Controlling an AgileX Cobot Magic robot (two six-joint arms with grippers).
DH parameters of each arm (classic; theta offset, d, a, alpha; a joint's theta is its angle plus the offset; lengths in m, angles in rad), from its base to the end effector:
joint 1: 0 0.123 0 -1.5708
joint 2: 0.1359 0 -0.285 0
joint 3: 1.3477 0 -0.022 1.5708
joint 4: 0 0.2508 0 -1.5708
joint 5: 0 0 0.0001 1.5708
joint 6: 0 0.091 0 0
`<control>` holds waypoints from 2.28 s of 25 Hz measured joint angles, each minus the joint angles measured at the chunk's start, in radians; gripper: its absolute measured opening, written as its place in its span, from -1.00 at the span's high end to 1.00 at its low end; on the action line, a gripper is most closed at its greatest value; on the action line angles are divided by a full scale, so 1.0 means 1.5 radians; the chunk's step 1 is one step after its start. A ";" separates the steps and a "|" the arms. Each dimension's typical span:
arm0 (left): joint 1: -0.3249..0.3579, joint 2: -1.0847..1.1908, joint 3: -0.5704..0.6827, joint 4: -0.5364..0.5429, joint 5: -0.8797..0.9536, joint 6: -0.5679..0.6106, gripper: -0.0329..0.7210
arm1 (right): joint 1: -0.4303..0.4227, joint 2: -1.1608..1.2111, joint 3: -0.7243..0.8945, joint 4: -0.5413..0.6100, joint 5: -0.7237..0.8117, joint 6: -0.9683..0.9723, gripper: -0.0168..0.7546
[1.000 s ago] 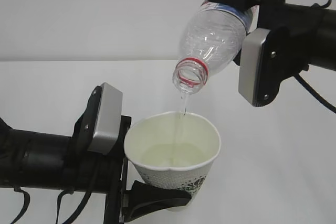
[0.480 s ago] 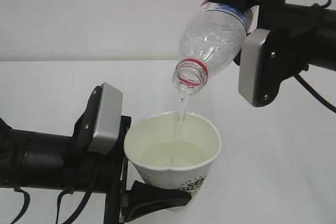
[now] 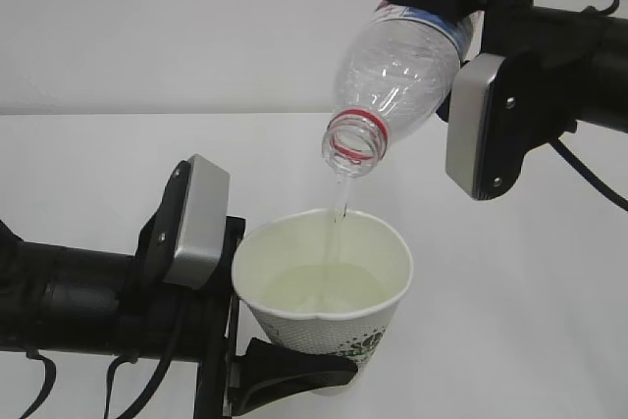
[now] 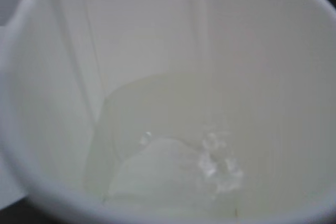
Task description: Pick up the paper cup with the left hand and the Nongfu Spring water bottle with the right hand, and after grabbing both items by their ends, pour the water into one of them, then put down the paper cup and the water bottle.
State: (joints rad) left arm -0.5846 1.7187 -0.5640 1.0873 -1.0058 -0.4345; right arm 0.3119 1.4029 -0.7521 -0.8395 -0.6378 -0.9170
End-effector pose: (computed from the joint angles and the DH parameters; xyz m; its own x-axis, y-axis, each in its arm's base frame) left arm 0.1917 -0.2084 0.1620 0.0002 0.2808 -0.9598 0.9960 0.0858 0.0254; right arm 0.2692 0.1291 0.2839 0.7001 -0.7134 0.0301 -0.0454 -0.0866 -0.9952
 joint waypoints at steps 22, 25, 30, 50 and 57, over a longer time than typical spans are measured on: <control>0.000 0.000 0.000 0.000 0.000 0.000 -0.39 | 0.000 0.000 0.000 0.000 0.000 -0.015 -0.16; 0.000 0.000 0.000 0.000 0.000 0.000 -0.39 | 0.000 0.000 0.000 0.001 0.000 -0.017 -0.16; 0.000 0.000 0.000 0.000 0.000 0.000 -0.39 | 0.000 0.000 0.000 0.001 0.000 -0.019 -0.16; 0.000 0.000 0.000 0.000 0.000 0.000 -0.39 | 0.000 0.000 0.000 0.026 -0.005 -0.016 -0.16; 0.000 0.000 0.000 0.000 0.000 0.000 -0.39 | 0.000 0.000 0.000 0.030 -0.006 0.052 -0.16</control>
State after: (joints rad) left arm -0.5846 1.7187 -0.5640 1.0873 -1.0058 -0.4345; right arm 0.3119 1.4029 -0.7521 -0.7938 -0.6471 -0.8392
